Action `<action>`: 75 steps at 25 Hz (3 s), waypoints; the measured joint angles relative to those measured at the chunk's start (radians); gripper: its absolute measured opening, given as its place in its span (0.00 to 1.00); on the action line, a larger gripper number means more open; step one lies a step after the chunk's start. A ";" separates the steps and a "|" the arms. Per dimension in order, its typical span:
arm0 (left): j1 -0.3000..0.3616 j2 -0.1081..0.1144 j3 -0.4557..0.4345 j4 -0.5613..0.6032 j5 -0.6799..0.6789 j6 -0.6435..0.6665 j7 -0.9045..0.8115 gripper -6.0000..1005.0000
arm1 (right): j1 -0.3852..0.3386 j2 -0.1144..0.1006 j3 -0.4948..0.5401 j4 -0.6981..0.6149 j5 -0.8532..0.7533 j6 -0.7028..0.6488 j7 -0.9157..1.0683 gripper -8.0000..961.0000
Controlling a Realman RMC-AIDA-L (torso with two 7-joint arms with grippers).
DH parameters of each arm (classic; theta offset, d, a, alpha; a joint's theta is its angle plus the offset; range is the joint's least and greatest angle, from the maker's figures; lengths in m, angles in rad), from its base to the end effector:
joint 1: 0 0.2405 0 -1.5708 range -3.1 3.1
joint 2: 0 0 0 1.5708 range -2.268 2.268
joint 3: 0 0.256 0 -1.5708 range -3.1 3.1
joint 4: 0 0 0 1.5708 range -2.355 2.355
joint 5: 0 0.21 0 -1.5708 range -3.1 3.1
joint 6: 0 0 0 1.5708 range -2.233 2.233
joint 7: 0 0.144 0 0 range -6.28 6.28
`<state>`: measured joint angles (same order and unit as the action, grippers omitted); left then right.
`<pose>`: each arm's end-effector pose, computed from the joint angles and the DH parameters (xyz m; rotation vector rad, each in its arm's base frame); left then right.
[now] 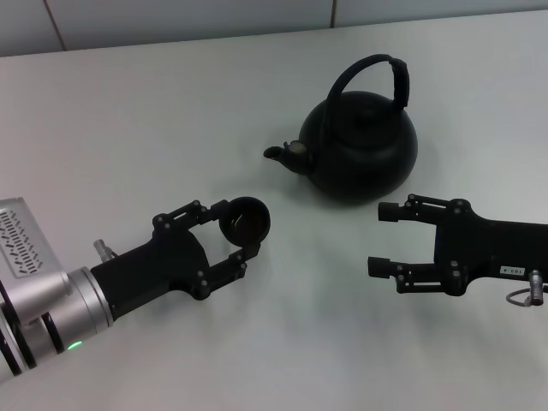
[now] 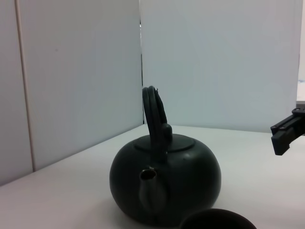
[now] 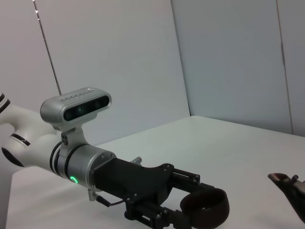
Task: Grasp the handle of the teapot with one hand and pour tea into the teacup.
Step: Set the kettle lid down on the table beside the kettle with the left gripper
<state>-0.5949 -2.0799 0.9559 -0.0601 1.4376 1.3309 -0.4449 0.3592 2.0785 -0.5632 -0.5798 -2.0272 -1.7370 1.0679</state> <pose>-0.2708 0.2836 -0.1006 -2.5733 -0.2525 -0.7690 0.3058 0.2583 0.0008 -2.6947 0.4880 0.8263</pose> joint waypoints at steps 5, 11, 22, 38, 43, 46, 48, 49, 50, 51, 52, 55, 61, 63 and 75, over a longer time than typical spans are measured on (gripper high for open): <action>0.007 0.000 0.004 -0.006 0.002 -0.002 0.000 0.66 | 0.000 0.000 -0.004 -0.002 -0.002 -0.001 0.000 0.86; 0.013 0.000 0.005 -0.018 0.024 -0.003 0.000 0.66 | 0.001 0.000 -0.006 -0.012 -0.002 -0.001 0.000 0.86; 0.023 0.000 0.002 -0.027 0.041 -0.044 0.000 0.66 | 0.008 -0.001 -0.004 -0.023 -0.002 0.003 0.000 0.86; 0.020 0.000 0.002 -0.025 0.041 -0.087 0.000 0.66 | 0.010 -0.002 0.000 -0.037 -0.004 0.009 0.001 0.86; 0.023 0.000 -0.003 -0.021 0.040 -0.091 0.000 0.66 | 0.011 -0.002 0.000 -0.039 -0.005 0.010 0.001 0.86; 0.023 0.000 0.001 -0.020 0.040 -0.091 0.000 0.66 | 0.011 -0.002 0.000 -0.040 -0.005 0.011 0.001 0.86; 0.023 0.000 0.003 -0.020 0.041 -0.091 0.000 0.66 | 0.011 -0.002 0.000 -0.040 -0.005 0.011 0.001 0.86; 0.023 0.000 0.004 -0.020 0.041 -0.091 0.000 0.66 | 0.012 -0.002 0.000 -0.040 -0.005 0.012 0.001 0.86; 0.023 0.000 0.004 -0.020 0.041 -0.091 0.000 0.66 | 0.012 -0.002 0.000 -0.040 -0.005 0.012 0.001 0.86; 0.023 0.000 0.004 -0.020 0.041 -0.091 0.000 0.66 | 0.013 -0.002 0.000 -0.040 -0.005 0.012 0.001 0.86; 0.023 0.000 0.004 -0.020 0.041 -0.091 0.000 0.66 | 0.013 -0.002 -0.002 -0.040 -0.005 0.012 0.001 0.86; 0.023 0.000 0.004 -0.020 0.041 -0.092 0.000 0.66 | 0.013 -0.002 -0.004 -0.040 -0.005 0.012 0.001 0.86; 0.023 0.000 0.004 -0.020 0.041 -0.091 0.000 0.66 | 0.012 -0.002 -0.003 -0.040 -0.005 0.012 0.001 0.86; 0.023 0.000 0.004 -0.020 0.041 -0.091 0.000 0.66 | 0.012 -0.002 -0.003 -0.040 -0.005 0.012 0.003 0.86; 0.025 0.000 0.006 -0.022 0.041 -0.093 -0.002 0.66 | 0.013 0.000 -0.007 -0.040 -0.005 0.011 0.013 0.86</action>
<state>-0.5695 -2.0799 0.9616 -0.0816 1.4788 1.2379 -0.4473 0.3726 2.0785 -0.5707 -0.6197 -2.0319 -1.7258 1.0806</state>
